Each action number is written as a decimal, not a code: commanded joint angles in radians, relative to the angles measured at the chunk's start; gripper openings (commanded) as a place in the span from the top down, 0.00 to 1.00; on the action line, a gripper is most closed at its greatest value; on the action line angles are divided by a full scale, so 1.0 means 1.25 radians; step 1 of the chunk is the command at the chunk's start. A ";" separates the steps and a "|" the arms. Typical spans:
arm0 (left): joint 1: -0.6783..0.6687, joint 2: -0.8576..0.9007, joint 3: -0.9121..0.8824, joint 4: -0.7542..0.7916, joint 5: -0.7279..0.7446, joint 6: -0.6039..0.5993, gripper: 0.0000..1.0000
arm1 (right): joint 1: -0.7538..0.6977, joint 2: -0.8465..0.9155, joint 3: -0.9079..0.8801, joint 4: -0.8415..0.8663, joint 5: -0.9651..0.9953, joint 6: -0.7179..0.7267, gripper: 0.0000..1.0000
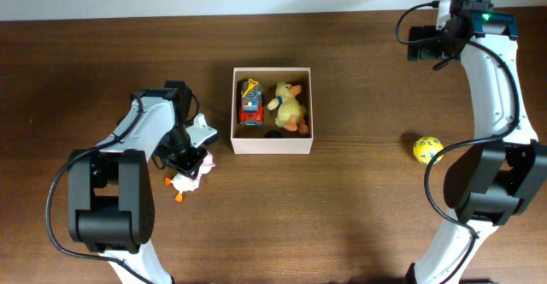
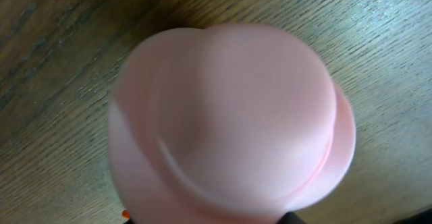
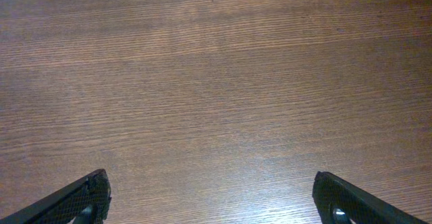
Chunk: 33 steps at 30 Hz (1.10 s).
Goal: Pack container
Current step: 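Lower the left gripper onto the pink pig and grasp it, then carry the pig with the left gripper and drop it into the box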
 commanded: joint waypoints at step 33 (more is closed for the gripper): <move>-0.044 -0.004 0.584 -0.070 0.131 0.047 0.98 | 0.001 0.004 0.015 0.000 0.009 0.004 0.01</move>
